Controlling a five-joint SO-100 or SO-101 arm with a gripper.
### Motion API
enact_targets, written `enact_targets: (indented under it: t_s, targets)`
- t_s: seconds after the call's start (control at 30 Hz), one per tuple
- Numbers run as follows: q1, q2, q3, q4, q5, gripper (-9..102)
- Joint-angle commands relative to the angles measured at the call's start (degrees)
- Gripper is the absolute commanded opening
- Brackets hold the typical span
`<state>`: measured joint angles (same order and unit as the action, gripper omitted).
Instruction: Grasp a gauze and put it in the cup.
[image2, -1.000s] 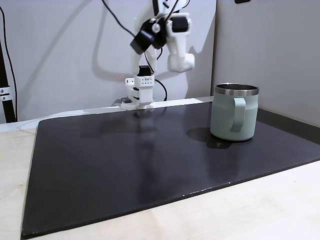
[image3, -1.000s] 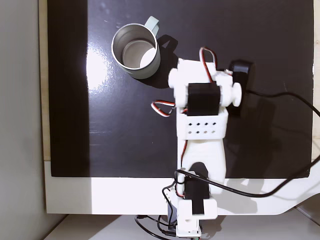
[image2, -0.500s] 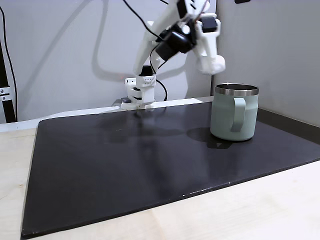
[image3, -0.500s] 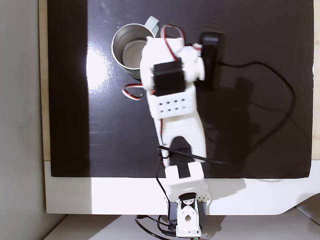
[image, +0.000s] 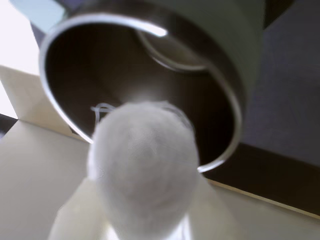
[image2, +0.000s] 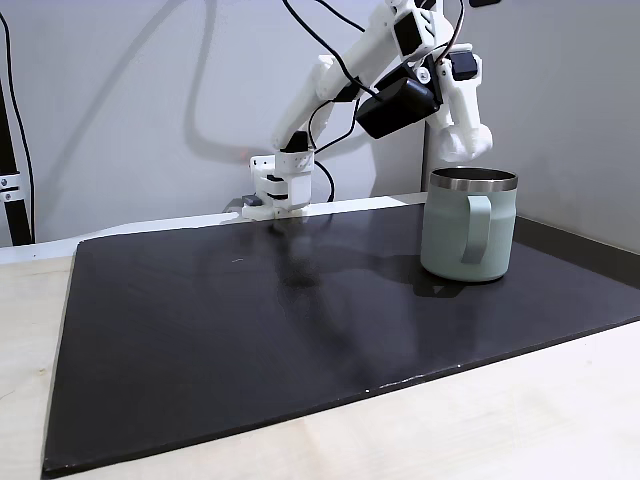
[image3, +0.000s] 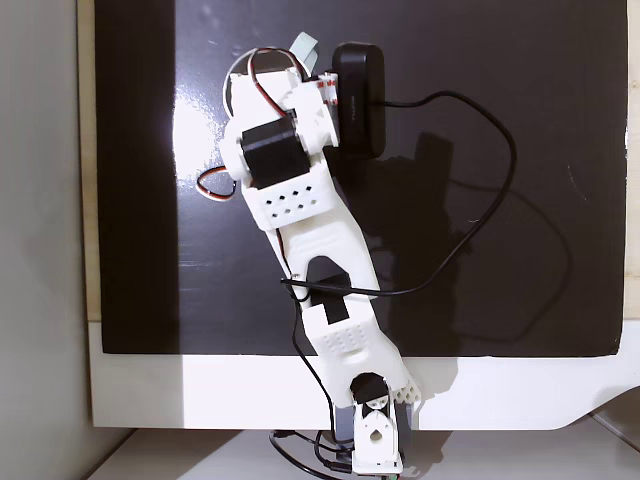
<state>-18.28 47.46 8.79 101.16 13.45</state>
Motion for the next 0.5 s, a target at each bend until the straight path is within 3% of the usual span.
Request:
enact_targets:
  t_s: [0.0, 0.27, 0.47]
  targets:
    - [-1.93, 0.0, -3.6, -1.23, 0.26, 3]
    - [-2.55, -0.97, -4.04, -1.14, 0.09, 5]
    - [-1.32, -1.14, -4.04, -0.09, 0.44, 24]
